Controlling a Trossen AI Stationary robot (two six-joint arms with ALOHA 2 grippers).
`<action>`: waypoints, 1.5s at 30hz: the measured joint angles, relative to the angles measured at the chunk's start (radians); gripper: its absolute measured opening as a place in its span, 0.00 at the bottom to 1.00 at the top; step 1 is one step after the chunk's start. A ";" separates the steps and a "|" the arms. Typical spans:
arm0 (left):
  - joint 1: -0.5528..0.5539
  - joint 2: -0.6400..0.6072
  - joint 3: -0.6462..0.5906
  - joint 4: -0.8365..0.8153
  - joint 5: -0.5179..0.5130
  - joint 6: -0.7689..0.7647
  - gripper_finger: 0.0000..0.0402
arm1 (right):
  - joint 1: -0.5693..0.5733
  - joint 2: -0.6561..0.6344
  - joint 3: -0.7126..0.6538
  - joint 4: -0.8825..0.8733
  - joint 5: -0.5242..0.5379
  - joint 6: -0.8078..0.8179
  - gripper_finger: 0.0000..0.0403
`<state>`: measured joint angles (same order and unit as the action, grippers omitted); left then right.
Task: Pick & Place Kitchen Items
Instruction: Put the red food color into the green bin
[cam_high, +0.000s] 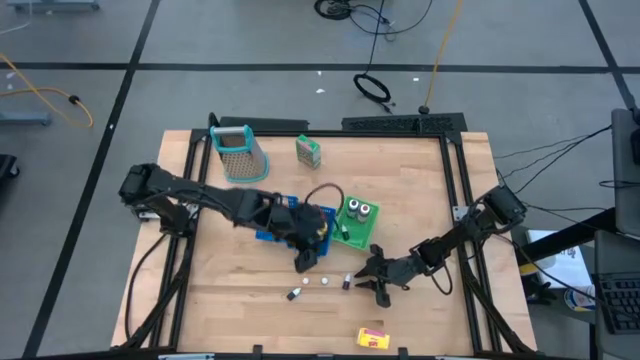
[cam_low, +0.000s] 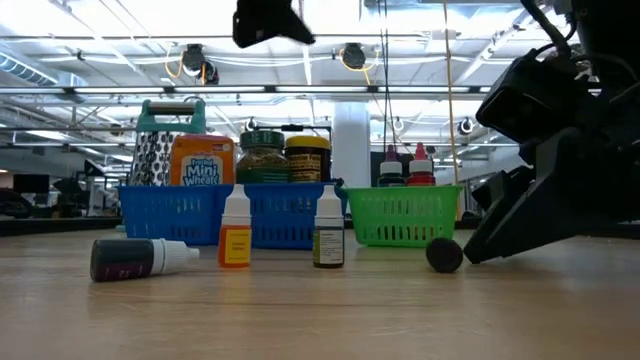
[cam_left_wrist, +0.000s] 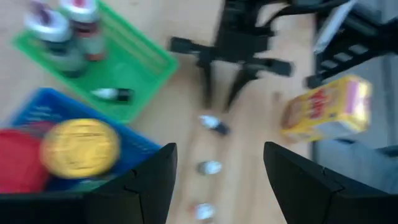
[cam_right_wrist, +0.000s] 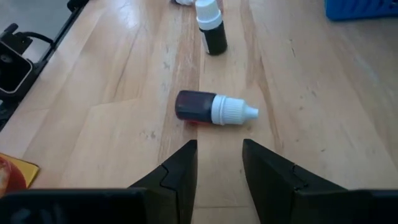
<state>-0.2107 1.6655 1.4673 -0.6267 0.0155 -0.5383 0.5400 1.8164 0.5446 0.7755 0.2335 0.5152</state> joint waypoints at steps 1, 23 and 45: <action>-0.017 0.009 0.001 0.024 -0.006 -0.031 0.60 | 0.006 0.000 0.000 -0.001 0.003 0.000 0.30; -0.065 0.317 -0.001 0.354 0.087 -0.487 0.60 | 0.111 -0.348 -0.086 -0.312 0.006 0.022 0.19; -0.065 0.630 0.592 -0.238 0.081 -0.389 0.60 | 0.130 -0.360 -0.128 -0.268 0.033 0.042 0.19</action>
<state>-0.2760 2.2953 2.0594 -0.8651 0.0963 -0.9272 0.6697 1.4563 0.4168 0.5072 0.2661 0.5571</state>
